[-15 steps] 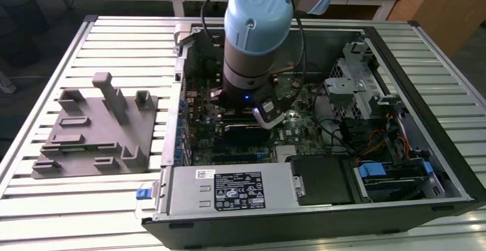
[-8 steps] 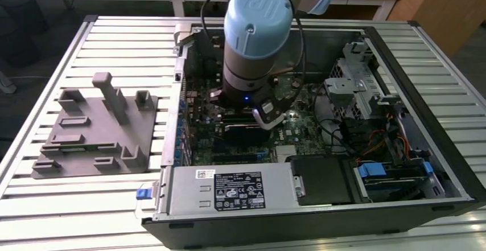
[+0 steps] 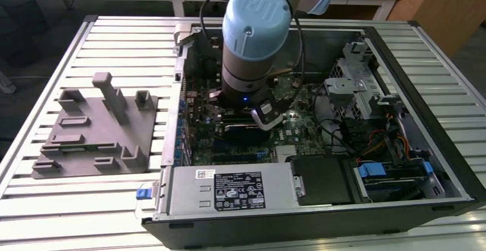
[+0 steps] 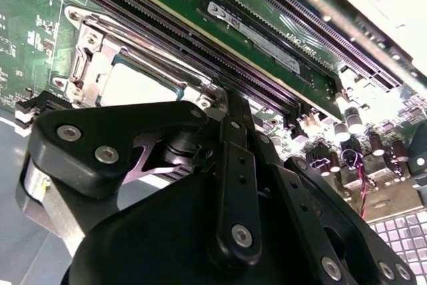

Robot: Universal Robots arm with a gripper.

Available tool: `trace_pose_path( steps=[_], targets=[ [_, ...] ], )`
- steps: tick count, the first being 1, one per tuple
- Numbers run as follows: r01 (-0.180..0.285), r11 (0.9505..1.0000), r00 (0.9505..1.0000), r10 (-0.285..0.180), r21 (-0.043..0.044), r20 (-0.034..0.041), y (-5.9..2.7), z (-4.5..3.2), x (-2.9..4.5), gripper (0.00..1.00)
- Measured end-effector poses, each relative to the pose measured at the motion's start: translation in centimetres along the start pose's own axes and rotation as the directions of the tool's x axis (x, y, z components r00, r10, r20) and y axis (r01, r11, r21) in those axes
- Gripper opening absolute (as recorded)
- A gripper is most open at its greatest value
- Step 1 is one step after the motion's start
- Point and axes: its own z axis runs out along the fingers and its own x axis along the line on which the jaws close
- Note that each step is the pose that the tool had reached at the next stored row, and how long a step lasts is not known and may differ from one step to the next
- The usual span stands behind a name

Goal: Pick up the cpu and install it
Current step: 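Install the second cpu locking lever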

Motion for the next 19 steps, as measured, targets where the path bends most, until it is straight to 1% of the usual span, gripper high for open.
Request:
trace_pose_path(
  steps=[3, 7, 9, 16, 19],
  targets=[
    [0.0, 1.0, 1.0, 0.0, -0.0004, 0.0002, 0.07, -0.19, 0.01, 0.11],
    [0.0, 1.0, 1.0, 0.0, -0.0001, 0.0001, 0.38, -1.06, 0.02, 0.11],
    [0.0, 1.0, 1.0, 0.0, -0.0001, 0.0001, 0.47, -1.31, 0.03, 0.11],
    [0.0, 1.0, 1.0, 0.0, -0.0002, 0.0001, 0.61, -1.69, 0.03, 0.11],
    [0.0, 1.0, 1.0, 0.0, -0.0004, 0.0002, 0.61, -1.71, 0.03, 0.11]
  ],
)
